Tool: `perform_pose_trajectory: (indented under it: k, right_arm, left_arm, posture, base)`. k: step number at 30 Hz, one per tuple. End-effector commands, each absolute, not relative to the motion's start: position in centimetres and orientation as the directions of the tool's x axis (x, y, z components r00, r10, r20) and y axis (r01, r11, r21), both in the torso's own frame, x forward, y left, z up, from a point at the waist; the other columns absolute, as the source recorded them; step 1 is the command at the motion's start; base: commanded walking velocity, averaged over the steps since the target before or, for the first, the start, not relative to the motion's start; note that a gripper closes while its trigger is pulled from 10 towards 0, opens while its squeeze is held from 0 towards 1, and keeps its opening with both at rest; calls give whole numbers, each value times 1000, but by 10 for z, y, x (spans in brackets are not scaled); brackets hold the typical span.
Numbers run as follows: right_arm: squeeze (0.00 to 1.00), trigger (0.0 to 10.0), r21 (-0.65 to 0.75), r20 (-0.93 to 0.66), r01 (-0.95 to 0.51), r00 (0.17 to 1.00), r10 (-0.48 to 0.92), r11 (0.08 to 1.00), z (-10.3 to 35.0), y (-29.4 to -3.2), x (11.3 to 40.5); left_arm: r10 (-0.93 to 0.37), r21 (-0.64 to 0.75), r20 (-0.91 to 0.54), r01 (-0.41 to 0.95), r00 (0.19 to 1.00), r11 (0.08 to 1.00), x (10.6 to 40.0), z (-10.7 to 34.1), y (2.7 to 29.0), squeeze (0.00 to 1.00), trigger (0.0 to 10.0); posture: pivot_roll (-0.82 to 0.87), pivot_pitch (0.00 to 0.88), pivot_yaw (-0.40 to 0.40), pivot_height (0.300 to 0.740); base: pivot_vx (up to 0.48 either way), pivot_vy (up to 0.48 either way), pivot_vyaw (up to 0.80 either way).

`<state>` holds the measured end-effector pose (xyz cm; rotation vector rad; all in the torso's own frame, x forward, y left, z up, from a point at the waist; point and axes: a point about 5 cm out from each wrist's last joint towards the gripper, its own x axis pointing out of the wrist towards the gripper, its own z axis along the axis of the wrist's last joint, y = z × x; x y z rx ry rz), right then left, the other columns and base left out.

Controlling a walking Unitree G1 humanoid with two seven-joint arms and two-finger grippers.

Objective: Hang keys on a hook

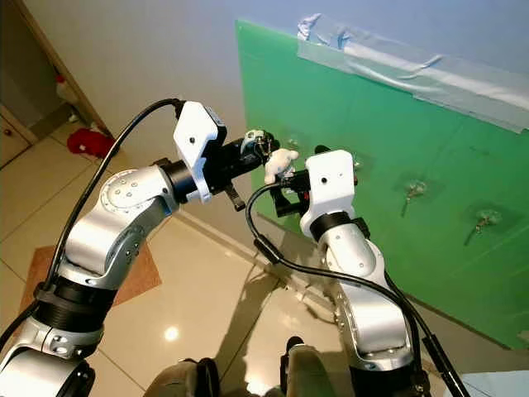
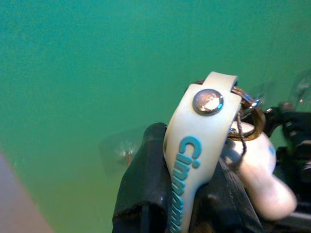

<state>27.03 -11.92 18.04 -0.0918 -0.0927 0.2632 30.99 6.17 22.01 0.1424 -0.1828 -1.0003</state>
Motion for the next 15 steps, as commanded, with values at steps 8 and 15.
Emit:
perform_pose_trajectory:
  k: [8, 15]
  right_arm:
    - [1000, 10000, -99, 65, -269, 959, 276, 958, 175, -121, 264]
    - [1000, 10000, -94, 60, -292, 953, 298, 952, 171, -118, 265]
  left_arm:
    - [-687, 26, 125, 690, 715, 723, 322, 211, 87, 0, 0]
    - [-584, -77, 141, 597, 800, 799, 311, 204, 101, 0, 0]
  posture:
    - [-175, 147, 51, 740]
    - [-141, 148, 46, 740]
  base:
    - [0, 0, 0]
    - [0, 0, 0]
